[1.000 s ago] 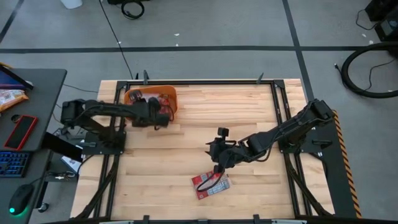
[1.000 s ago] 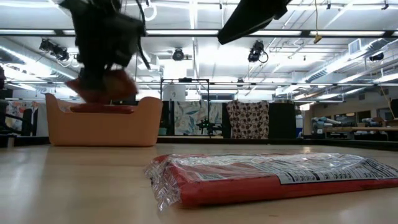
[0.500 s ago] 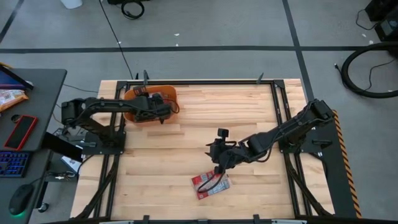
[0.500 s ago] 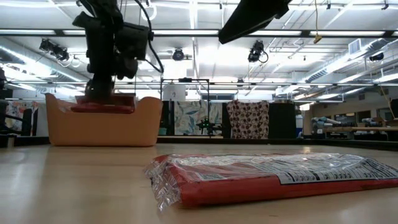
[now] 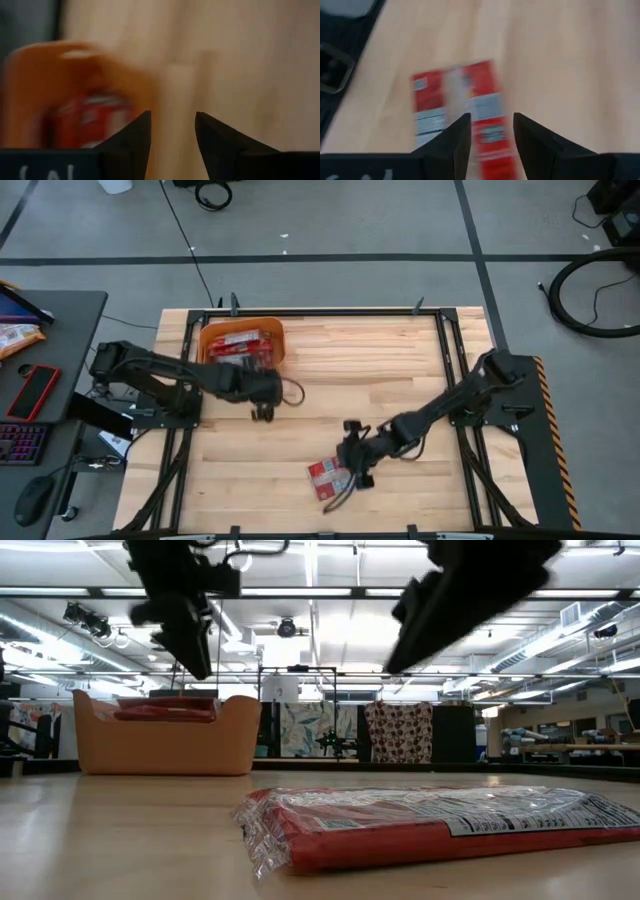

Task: Sort popcorn bags into baskets
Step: Put the red popcorn bag into the orange bin

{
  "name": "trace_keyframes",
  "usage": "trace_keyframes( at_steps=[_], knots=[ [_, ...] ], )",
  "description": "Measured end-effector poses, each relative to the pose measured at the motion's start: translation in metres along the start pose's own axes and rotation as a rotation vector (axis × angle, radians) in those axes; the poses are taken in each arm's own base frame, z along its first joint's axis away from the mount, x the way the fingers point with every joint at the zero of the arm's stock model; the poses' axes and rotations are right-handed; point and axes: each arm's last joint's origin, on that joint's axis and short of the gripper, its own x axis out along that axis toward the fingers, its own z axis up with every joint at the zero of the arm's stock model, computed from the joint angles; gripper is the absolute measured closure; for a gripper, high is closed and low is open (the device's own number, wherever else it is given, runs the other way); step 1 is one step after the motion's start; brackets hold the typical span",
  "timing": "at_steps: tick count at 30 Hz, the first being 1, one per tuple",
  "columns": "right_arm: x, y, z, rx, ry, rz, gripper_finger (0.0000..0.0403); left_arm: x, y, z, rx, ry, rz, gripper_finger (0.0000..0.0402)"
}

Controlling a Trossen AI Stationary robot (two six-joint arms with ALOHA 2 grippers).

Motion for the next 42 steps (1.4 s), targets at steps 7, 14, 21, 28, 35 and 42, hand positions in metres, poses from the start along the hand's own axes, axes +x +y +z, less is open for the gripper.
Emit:
trace_keyframes(
  at_steps=[7,14,21,28,35,42],
  knots=[
    [0.03,0.038,-0.026,-0.055,0.067,0.08,0.0251,-0.019,-0.042,0.01,0.047,-0.178,-0.238,0.0246],
    [0.054,0.041,-0.041,-0.047,0.109,0.037,0.0254,-0.036,-0.066,0.009,0.095,-0.278,-0.319,0.0246],
    [0.066,-0.002,-0.03,0.011,0.085,-0.151,0.0263,-0.046,-0.089,0.007,0.093,-0.328,-0.399,0.0246],
    [0.067,-0.064,-0.01,0.044,0.024,-0.307,0.0266,-0.025,-0.111,0.009,0.158,-0.287,-0.365,0.0246],
    [0.064,-0.072,0.0,0.005,0.009,-0.309,0.0266,-0.004,-0.118,0.01,0.179,-0.241,-0.245,0.0246],
    [0.043,-0.058,-0.007,-0.122,0.156,-0.433,0.0266,0.029,-0.123,0.015,0.196,-0.183,-0.148,0.0246]
  ],
)
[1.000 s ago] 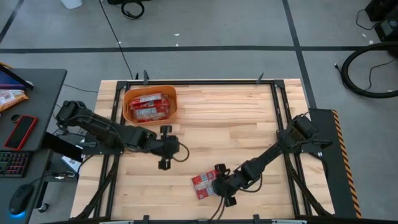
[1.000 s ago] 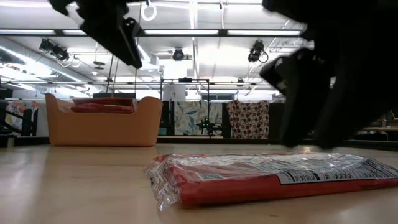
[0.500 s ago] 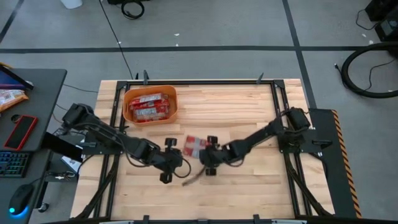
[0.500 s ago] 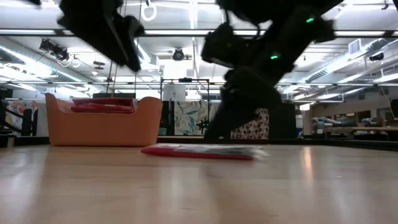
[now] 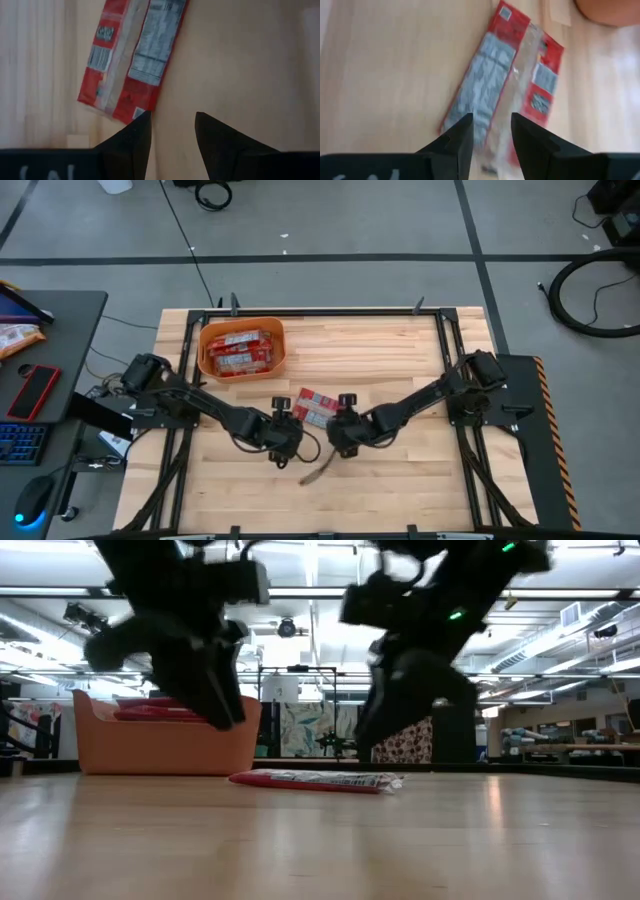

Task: Sort popcorn bags into baskets
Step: Put the red popcorn bag into the orange bin

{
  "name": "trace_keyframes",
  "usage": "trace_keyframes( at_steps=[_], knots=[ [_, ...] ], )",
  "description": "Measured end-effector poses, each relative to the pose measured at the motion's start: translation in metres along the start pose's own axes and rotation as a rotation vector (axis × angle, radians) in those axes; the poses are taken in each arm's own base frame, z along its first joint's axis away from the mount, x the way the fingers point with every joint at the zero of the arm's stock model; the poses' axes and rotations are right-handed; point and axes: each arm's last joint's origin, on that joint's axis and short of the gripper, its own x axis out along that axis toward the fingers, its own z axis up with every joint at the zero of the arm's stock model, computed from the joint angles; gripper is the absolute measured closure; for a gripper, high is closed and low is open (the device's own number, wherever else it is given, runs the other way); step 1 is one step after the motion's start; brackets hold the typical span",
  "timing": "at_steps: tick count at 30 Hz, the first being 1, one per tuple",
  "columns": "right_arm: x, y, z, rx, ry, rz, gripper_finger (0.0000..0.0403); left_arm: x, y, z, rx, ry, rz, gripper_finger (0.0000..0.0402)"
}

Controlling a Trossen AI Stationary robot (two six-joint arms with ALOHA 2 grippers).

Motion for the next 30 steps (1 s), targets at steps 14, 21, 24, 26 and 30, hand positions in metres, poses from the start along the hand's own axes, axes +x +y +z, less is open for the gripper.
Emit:
trace_keyframes(
  at_steps=[14,21,24,26,30],
  knots=[
    [-0.01,0.017,-0.049,-0.373,0.2,-0.185,0.0244,0.059,0.039,0.005,-0.045,0.048,0.015,0.0246],
    [0.002,0.009,-0.057,-0.365,0.19,-0.186,0.0204,0.079,0.048,-0.001,-0.073,0.113,-0.032,0.0246],
    [0.009,0.006,-0.056,-0.379,0.153,-0.152,0.0196,0.083,0.045,0.0,-0.046,0.099,-0.05,0.0246],
    [0.013,0.004,-0.055,-0.399,0.124,-0.136,0.0195,0.084,0.042,0.003,-0.03,0.067,-0.058,0.0246],
    [0.016,0.003,-0.053,-0.455,0.087,-0.133,0.0198,0.082,0.036,0.007,-0.008,0.018,-0.068,0.0246]
  ],
)
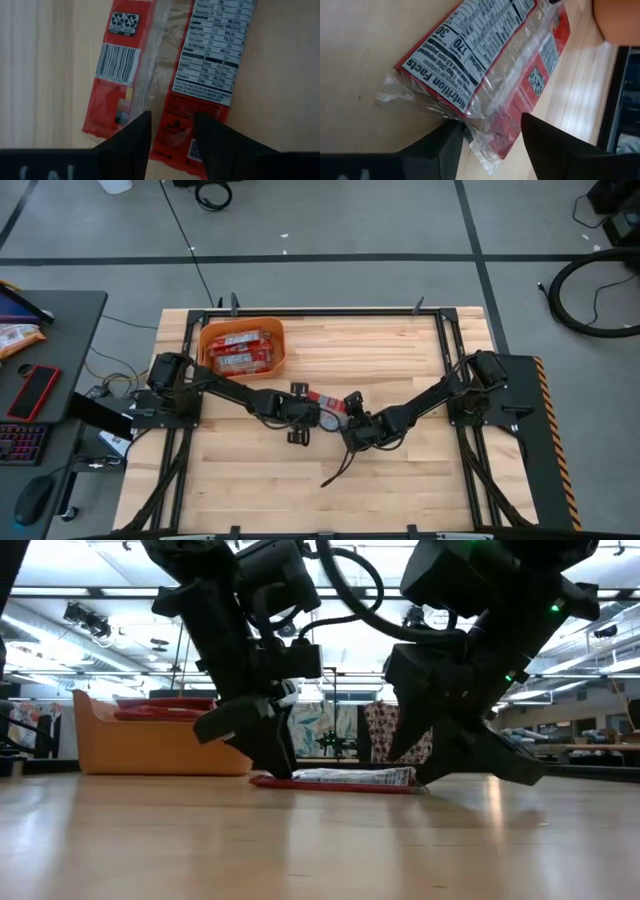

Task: Sort popcorn bags into baskets
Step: Put the red popcorn bag into the orange bin

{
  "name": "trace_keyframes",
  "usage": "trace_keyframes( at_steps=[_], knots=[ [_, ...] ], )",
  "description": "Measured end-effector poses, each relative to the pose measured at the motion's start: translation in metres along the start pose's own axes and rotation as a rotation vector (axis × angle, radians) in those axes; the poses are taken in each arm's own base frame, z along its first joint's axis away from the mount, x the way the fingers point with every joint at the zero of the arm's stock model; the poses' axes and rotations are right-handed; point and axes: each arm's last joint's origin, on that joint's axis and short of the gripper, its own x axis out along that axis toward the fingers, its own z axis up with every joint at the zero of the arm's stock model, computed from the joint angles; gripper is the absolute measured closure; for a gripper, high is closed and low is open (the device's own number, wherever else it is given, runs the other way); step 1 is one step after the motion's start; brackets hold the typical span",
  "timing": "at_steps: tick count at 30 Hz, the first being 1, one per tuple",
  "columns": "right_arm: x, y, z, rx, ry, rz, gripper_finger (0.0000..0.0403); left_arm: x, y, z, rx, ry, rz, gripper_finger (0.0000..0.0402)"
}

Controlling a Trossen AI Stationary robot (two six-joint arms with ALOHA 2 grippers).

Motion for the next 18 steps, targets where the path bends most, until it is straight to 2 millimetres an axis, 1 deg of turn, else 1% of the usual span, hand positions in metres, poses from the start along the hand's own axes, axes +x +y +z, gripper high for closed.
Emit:
trace_keyframes(
  at_steps=[6,9,12,16,18],
  knots=[
    [-0.0014,0.0011,0.0037,0.004,-0.031,-0.013,0.0206,-0.0005,-0.0027,-0.0019,0.015,0.016,-0.012,0.0246],
    [-0.0034,0.0037,0.0062,0.004,-0.053,0.003,0.0223,-0.0004,-0.003,-0.002,0.016,0.016,-0.015,0.0246],
    [-0.0059,0.006,0.0085,0.002,-0.069,0.007,0.0257,-0.0002,-0.0031,-0.002,0.016,0.016,-0.016,0.0246],
    [-0.0077,0.0083,0.0091,-0.001,-0.073,0.009,0.0316,-0.0002,-0.0031,-0.002,0.016,0.015,-0.016,0.0246],
    [-0.0084,0.0092,0.0096,0.005,-0.077,0.013,0.0346,-0.0062,-0.0044,-0.0006,0.02,0.003,-0.019,0.0246]
  ],
)
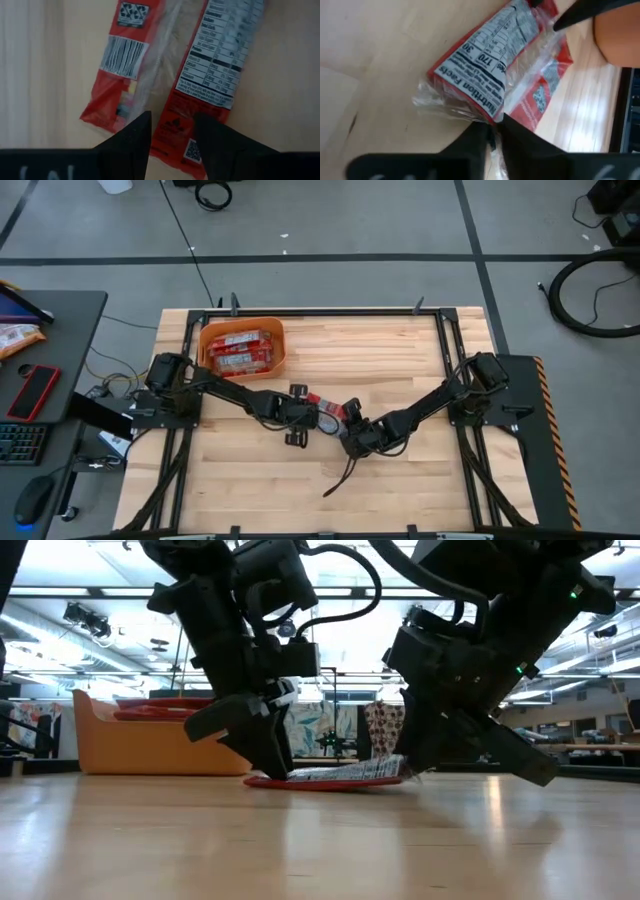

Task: Sort popcorn bags into baskets
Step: Put the red popcorn bag into the orange bin

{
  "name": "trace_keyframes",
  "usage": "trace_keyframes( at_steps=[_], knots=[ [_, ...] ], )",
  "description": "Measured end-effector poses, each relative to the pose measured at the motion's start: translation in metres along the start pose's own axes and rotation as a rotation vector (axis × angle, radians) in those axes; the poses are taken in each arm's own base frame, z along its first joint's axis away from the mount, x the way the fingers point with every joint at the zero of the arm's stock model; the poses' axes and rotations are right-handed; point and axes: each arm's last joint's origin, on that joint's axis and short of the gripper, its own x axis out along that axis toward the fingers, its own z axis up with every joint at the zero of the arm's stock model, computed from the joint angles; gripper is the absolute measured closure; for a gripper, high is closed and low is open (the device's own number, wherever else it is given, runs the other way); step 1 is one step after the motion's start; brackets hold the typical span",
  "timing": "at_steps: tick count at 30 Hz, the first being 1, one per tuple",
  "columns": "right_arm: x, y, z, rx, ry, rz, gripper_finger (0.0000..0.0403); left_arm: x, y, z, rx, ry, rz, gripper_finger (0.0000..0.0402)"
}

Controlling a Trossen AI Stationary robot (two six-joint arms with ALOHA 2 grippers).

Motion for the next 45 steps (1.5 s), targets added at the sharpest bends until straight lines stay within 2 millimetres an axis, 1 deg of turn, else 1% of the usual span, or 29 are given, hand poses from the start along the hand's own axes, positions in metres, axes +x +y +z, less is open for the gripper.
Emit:
trace_keyframes(
  at_steps=[2,4,7,9,11,14,17,19,23,25,28,32,36,41,45],
  knots=[
    [-0.001,0.0,0.002,0.007,-0.01,-0.002,0.0376,-0.009,-0.002,0.0,0.011,-0.007,-0.019,0.0246],
    [-0.002,0.001,0.003,0.008,-0.016,-0.003,0.0392,-0.024,-0.004,0.002,0.018,-0.033,-0.036,0.0246],
    [-0.002,0.001,0.003,0.012,-0.015,-0.013,0.0387,-0.051,-0.005,0.01,0.017,-0.113,-0.042,0.0246],
    [-0.004,0.001,0.005,0.034,-0.017,-0.023,0.0383,-0.06,-0.009,0.011,0.026,-0.134,-0.044,0.0246],
    [-0.006,-0.001,0.009,0.071,-0.019,-0.027,0.0388,-0.065,-0.016,0.012,0.039,-0.158,-0.051,0.0245],
    [-0.01,-0.007,0.018,0.131,-0.019,-0.011,0.0395,-0.071,-0.027,0.013,0.068,-0.186,-0.048,0.0237],
    [-0.015,-0.012,0.028,0.19,-0.035,0.031,0.0392,-0.072,-0.035,0.011,0.09,-0.181,0.016,0.0216],
    [-0.019,-0.016,0.034,0.221,-0.048,0.055,0.039,-0.073,-0.036,0.01,0.112,-0.178,0.051,0.0199],
    [-0.027,-0.025,0.047,0.284,-0.074,0.103,0.0392,-0.073,-0.036,0.01,0.152,-0.177,0.059,0.0169],
    [-0.031,-0.029,0.054,0.325,-0.092,0.124,0.0392,-0.073,-0.036,0.01,0.175,-0.17,0.061,0.0163],
    [-0.037,-0.036,0.063,0.402,-0.106,0.139,0.0392,-0.073,-0.036,0.008,0.187,-0.155,0.062,0.0165],
    [-0.045,-0.044,0.073,0.482,-0.128,0.189,0.0391,-0.073,-0.035,0.006,0.191,-0.132,0.108,0.0179],
    [-0.052,-0.05,0.084,0.532,-0.171,0.254,0.0391,-0.073,-0.034,0.004,0.195,-0.115,0.123,0.0207],
    [-0.056,-0.054,0.089,0.607,-0.184,0.272,0.0379,-0.073,-0.034,0.004,0.192,-0.113,0.125,0.0264],
    [-0.056,-0.054,0.089,0.605,-0.186,0.27,0.0354,-0.073,-0.034,0.004,0.192,-0.111,0.127,0.0324]
  ],
)
